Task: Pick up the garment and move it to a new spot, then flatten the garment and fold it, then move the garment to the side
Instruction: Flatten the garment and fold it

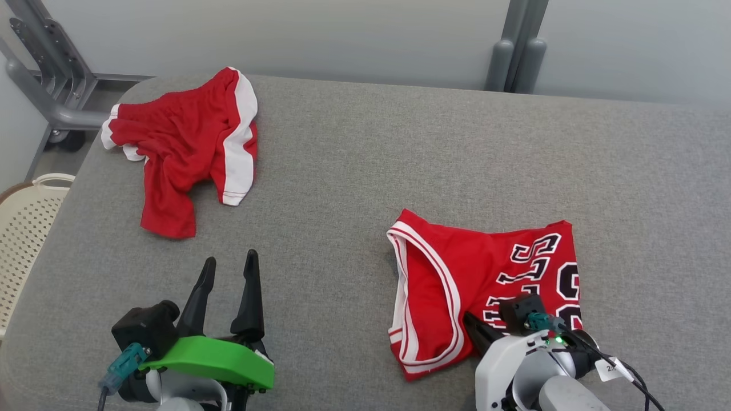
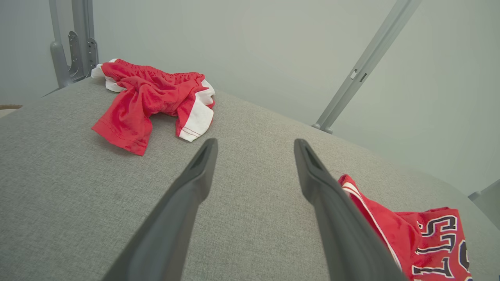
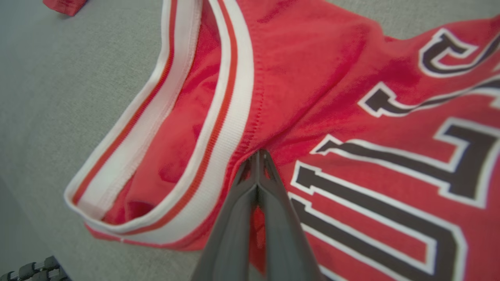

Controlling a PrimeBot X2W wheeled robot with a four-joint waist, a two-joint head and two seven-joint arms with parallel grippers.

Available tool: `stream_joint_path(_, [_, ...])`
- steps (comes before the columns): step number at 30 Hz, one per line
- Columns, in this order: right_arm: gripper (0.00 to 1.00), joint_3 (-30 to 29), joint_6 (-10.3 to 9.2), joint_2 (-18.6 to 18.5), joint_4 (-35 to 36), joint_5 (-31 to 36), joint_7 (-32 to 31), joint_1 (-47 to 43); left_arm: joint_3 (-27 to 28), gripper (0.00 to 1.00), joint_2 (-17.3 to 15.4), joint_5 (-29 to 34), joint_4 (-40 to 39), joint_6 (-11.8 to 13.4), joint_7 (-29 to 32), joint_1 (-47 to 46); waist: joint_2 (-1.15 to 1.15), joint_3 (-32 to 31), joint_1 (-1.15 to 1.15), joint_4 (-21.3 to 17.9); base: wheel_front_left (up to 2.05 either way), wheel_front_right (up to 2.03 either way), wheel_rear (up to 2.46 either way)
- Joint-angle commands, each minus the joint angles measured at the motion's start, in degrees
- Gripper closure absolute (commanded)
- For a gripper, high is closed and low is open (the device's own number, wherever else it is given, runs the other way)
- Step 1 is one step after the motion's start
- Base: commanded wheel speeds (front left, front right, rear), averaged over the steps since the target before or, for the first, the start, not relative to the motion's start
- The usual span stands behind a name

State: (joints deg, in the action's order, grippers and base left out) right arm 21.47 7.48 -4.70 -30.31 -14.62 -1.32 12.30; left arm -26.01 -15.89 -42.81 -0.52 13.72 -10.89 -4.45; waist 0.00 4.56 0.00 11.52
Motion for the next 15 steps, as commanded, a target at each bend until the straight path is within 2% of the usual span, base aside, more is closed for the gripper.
stream_joint_path(1, [1.0,1.2,0.02,-0.2,-0.9,-0.5,0.5,0.5,0.0,0.0,-0.4,-0.2,-0.1,0.3,0.1,-0.4,0.0,-0.2,0.0,0.2,0.0,0.0,0.0])
stream_joint_path(4, [1.0,2.7,0.02,-0.7,-2.2,0.0,2.2,1.1,-0.1,0.0,-0.5,-0.2,-0.1,0.4,0.1,0.1,0.0,-0.6,0.0,0.3,0.0,0.0,0.0])
stream_joint_path(7, [1.0,1.7,0.02,-0.9,-2.2,0.0,3.6,2.2,-0.1,0.0,-0.6,-0.3,-0.3,0.5,0.0,0.5,0.0,-0.9,0.0,0.0,0.0,0.0,0.0])
stream_joint_path(15, [1.0,-5.0,0.01,-3.1,-1.7,1.6,4.5,1.1,-0.5,0.0,-0.7,-0.3,-0.6,0.8,0.1,1.2,0.0,-1.6,0.0,-1.4,0.0,0.0,0.0])
